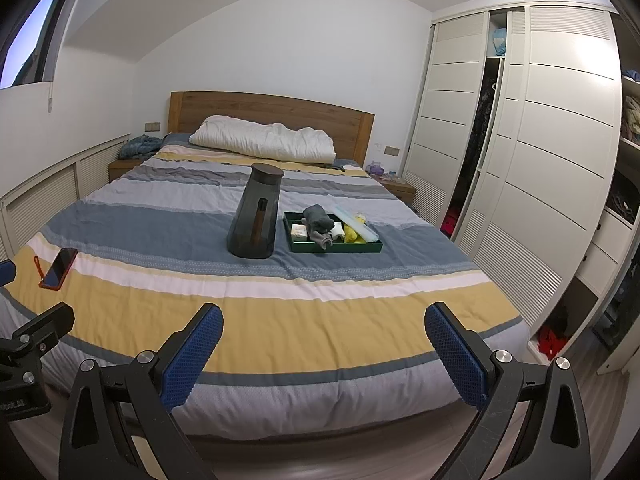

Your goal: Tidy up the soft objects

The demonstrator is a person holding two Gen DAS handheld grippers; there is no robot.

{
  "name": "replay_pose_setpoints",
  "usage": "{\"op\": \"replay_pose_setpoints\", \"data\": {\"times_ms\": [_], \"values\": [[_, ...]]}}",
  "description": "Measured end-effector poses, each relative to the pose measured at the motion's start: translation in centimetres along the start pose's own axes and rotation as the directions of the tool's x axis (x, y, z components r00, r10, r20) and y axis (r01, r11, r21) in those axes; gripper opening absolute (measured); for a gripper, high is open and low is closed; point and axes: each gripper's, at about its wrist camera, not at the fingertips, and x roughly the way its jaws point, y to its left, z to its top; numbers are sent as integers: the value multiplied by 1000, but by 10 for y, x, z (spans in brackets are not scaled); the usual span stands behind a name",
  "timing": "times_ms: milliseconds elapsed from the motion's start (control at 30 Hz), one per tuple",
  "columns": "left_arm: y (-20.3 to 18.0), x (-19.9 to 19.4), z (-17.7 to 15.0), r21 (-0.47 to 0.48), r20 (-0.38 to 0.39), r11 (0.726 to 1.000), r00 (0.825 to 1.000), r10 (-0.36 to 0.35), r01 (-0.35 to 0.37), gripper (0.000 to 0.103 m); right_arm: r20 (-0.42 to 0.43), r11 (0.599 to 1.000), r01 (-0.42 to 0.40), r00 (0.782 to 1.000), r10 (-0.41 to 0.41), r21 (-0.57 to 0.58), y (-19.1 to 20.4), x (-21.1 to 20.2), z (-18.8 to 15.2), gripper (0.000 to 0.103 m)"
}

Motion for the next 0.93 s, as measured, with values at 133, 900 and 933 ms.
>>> {"op": "replay_pose_setpoints", "data": {"times_ms": [133, 900, 933], "values": [[-1, -1, 0, 2, 1, 1000, 1000, 1, -1, 100, 0, 1000, -1, 1000, 1, -2, 0, 0, 0, 103], [4, -23, 14, -20, 125, 998, 990, 60, -58, 101, 18, 1000, 1, 1000, 0, -28, 4, -3, -2, 103], [4, -24, 14, -22, 125, 998, 990, 60, -57, 101, 18, 1000, 1, 1000, 0, -30, 4, -2, -2, 103]]}}
